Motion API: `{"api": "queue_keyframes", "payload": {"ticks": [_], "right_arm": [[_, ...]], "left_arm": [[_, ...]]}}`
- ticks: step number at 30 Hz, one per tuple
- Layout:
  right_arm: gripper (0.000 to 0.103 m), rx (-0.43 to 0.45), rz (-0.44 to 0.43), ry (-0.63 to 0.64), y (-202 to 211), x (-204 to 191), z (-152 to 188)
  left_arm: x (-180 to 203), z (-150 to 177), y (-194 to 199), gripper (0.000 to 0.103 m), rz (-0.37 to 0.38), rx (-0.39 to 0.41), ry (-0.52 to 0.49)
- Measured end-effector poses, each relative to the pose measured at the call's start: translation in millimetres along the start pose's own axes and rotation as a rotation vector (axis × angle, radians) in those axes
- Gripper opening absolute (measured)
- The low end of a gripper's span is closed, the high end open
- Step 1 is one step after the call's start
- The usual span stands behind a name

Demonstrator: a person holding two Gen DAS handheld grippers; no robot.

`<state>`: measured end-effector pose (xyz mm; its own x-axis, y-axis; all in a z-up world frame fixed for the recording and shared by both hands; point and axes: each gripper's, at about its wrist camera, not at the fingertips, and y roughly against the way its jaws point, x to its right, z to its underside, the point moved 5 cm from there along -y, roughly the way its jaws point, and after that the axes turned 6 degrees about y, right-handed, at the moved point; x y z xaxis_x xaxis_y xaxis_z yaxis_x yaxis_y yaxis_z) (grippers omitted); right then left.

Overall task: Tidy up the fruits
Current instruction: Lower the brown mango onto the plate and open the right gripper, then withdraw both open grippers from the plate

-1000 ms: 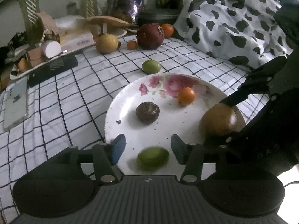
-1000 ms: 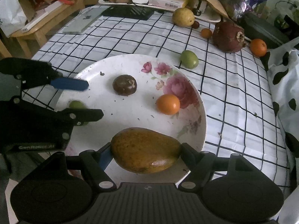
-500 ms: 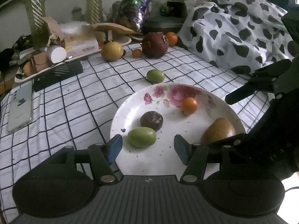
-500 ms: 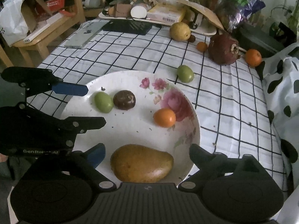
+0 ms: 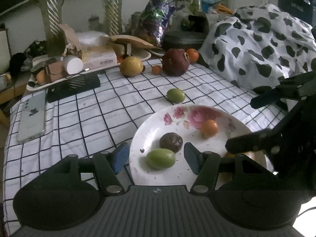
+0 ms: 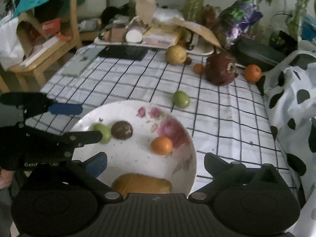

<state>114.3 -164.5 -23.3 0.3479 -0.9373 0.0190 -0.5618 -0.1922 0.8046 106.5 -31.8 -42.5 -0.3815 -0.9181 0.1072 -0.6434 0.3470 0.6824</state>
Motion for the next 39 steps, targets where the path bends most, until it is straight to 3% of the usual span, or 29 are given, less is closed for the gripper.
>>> {"api": "queue_keyframes", "payload": {"ticks": [19, 39], "right_arm": [[0.103, 0.08, 0.122, -0.226, 9, 50, -2], [0.103, 0.071, 0.182, -0.225, 3, 69, 2]], "left_arm": [[2, -13, -3, 0.059, -0.012, 0.068, -0.01], [15, -25, -18, 0.059, 0.009, 0.076, -0.057]]}}
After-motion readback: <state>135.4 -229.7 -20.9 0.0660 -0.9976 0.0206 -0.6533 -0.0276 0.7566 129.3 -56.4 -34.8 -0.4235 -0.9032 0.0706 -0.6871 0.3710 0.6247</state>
